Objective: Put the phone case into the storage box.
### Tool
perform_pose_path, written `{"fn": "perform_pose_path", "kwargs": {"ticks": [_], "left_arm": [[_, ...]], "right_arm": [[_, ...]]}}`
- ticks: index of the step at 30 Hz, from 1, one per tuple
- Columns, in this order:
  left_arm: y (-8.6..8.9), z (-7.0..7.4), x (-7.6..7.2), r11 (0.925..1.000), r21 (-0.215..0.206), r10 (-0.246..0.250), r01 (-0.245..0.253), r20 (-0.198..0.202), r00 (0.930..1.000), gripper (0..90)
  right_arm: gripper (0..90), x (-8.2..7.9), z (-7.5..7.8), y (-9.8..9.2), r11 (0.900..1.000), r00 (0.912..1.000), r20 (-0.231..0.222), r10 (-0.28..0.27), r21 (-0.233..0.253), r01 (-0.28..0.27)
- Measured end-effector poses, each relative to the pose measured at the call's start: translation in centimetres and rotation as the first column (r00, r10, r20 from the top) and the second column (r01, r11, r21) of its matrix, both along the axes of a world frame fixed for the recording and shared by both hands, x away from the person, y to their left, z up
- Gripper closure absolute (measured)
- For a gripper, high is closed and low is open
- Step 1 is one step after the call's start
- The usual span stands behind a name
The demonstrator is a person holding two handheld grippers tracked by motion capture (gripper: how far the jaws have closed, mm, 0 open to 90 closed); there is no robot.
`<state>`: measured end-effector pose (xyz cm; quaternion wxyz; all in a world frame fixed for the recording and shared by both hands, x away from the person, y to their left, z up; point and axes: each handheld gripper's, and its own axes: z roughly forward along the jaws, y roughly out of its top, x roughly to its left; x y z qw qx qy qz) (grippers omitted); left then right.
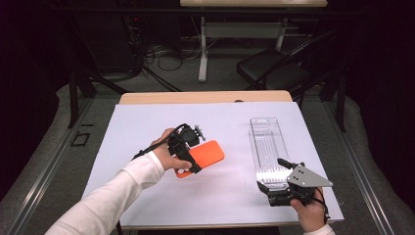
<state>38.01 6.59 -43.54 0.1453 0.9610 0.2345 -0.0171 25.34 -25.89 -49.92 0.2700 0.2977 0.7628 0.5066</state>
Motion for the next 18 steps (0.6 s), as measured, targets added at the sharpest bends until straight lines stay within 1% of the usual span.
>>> {"fn": "perform_pose_path", "kwargs": {"ticks": [4,6,9,11,12,15,18], "left_arm": [[-0.3,-0.1,-0.1,1.0,0.006,-0.006,0.006,0.0,1.0,15.7],[-0.3,-0.1,-0.2,0.9999,0.003,-0.01,0.01,-0.006,0.9999,15.7],[-0.4,0.0,-0.2,0.9999,0.003,-0.011,0.011,-0.012,0.9999,15.7],[-0.4,0.2,-0.2,0.9999,0.003,-0.012,0.012,-0.011,0.9999,15.7],[-0.4,0.2,-0.3,1.0,-0.001,-0.007,0.007,-0.012,0.9999,15.7],[-0.5,0.3,-0.3,0.9999,0.006,-0.011,0.011,-0.008,0.9999,15.7],[-0.5,0.3,-0.3,0.9999,0.006,-0.01,0.01,-0.01,0.9999,15.7]], "right_arm": [[3.0,0.4,0.1,0.7,0.999,0.9992,-0.025,0.03,-0.022,-0.031],[3.3,0.5,0.3,1.0,0.999,0.9992,-0.022,0.035,-0.026,-0.035],[3.3,0.6,0.6,1.5,0.997,0.9985,-0.015,0.052,-0.049,-0.053],[3.3,0.6,0.7,1.8,0.996,0.9982,-0.003,0.06,-0.068,-0.06],[3.2,0.7,0.8,2.0,0.995,0.998,0.0,0.064,-0.071,-0.063],[0.9,0.9,0.7,2.4,0.994,0.9977,0.016,0.066,-0.083,-0.065],[0.6,1.1,0.9,2.8,0.993,0.9962,0.006,0.087,-0.079,-0.086]]}}
